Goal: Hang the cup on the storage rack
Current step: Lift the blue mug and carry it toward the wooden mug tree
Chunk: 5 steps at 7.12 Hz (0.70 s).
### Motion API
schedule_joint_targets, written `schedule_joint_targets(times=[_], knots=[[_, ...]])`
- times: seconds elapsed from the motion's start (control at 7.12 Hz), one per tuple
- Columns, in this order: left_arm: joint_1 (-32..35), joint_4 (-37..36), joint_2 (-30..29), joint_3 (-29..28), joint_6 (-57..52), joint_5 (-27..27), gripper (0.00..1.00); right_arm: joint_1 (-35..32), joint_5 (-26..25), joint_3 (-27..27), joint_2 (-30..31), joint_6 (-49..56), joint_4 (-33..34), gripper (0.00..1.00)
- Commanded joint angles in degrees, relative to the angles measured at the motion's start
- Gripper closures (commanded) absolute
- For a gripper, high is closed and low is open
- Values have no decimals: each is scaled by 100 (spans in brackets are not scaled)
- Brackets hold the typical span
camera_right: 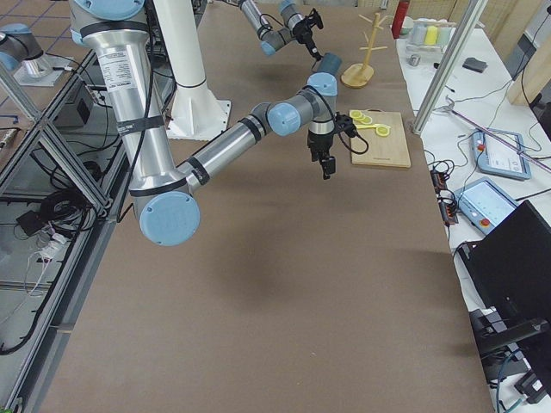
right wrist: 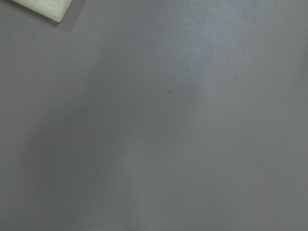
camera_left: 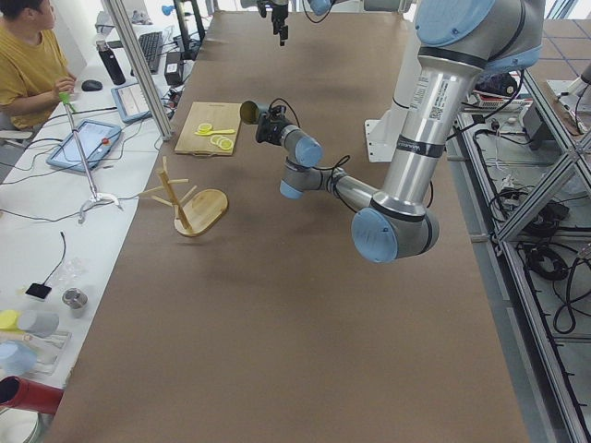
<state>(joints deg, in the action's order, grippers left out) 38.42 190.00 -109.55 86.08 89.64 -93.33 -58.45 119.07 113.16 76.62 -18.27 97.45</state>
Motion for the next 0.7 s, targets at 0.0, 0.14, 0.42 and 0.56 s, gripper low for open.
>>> schedule_joint_targets(times=[0.0, 0.14, 0.42, 0.56], knots=[[480, 90, -22, -47, 1766, -10, 100, -9, 3, 4, 19, 7, -7, 0], [656, 134, -31, -91, 2255, -158, 100, -87, 81, -13, 28, 33, 2, 0], [1558, 378, -84, -642, 3399, -1094, 100, -368, 362, -13, 194, 86, -7, 0], [1902, 415, -301, -1002, 3916, -1317, 100, -378, 354, -4, 212, 86, -7, 0]])
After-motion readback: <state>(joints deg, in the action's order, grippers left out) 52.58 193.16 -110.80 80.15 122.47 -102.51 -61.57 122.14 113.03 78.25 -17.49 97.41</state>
